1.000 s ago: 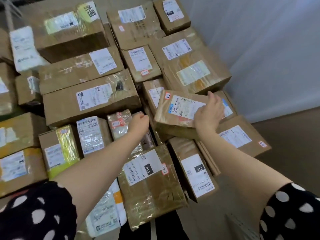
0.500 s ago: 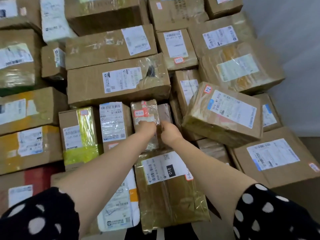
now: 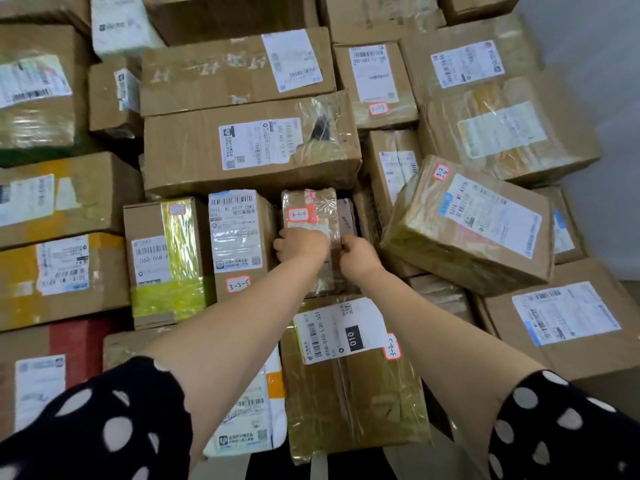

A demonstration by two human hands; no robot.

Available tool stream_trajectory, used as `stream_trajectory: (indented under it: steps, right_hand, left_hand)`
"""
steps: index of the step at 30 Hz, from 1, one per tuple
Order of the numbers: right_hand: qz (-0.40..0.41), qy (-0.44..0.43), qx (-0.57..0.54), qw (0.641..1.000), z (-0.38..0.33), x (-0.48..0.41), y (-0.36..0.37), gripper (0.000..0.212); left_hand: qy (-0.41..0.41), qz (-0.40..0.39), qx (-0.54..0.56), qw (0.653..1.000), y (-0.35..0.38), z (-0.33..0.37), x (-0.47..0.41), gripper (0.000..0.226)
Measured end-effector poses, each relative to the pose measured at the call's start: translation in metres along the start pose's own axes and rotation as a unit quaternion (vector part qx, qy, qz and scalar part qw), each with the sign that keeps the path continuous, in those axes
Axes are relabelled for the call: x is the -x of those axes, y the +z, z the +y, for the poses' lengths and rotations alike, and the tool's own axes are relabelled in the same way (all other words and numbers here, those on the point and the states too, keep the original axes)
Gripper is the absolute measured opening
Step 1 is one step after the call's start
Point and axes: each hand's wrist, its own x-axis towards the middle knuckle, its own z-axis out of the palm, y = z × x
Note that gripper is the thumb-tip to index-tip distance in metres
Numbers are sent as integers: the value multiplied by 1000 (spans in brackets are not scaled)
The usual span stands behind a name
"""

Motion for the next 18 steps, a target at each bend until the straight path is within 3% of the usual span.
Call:
stream_trajectory:
  steps: [10, 16, 18]
  right_hand:
    - [34, 18, -46, 998, -17, 33, -18, 41]
    - [65, 7, -50, 997, -30, 58, -26, 41]
    - [82, 4, -50, 995, -34, 67, -30, 41]
  left_hand:
    - [-7, -11, 34, 999, -19, 2, 23, 42]
    - [31, 3, 129, 991, -41, 0, 39, 37]
    - [39, -18, 172, 984, -49, 0, 49, 25]
